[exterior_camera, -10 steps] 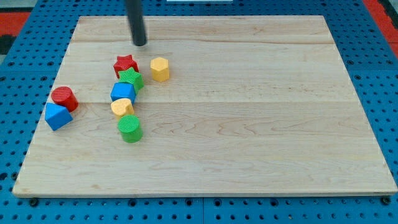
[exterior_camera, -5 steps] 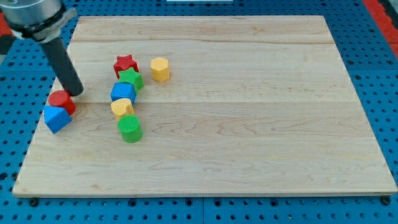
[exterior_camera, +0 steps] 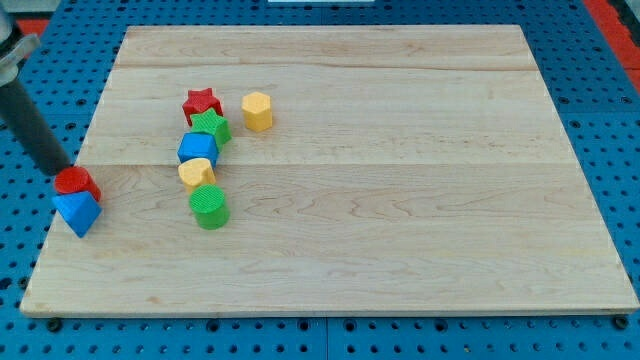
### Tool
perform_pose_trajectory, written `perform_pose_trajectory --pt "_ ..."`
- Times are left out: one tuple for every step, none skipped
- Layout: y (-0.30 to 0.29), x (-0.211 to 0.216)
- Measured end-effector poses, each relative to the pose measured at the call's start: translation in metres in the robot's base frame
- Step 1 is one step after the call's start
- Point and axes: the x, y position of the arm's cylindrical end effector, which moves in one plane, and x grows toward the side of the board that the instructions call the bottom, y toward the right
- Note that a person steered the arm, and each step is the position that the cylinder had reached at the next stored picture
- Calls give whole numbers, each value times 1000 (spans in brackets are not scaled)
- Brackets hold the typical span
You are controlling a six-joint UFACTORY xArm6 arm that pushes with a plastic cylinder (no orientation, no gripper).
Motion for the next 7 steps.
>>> perform_pose_trajectory --pt "38 11" --pt "63 31" --pt "51 30" --pt "71 48" --pt "115 60" --pt "128 77" --pt "121 99"
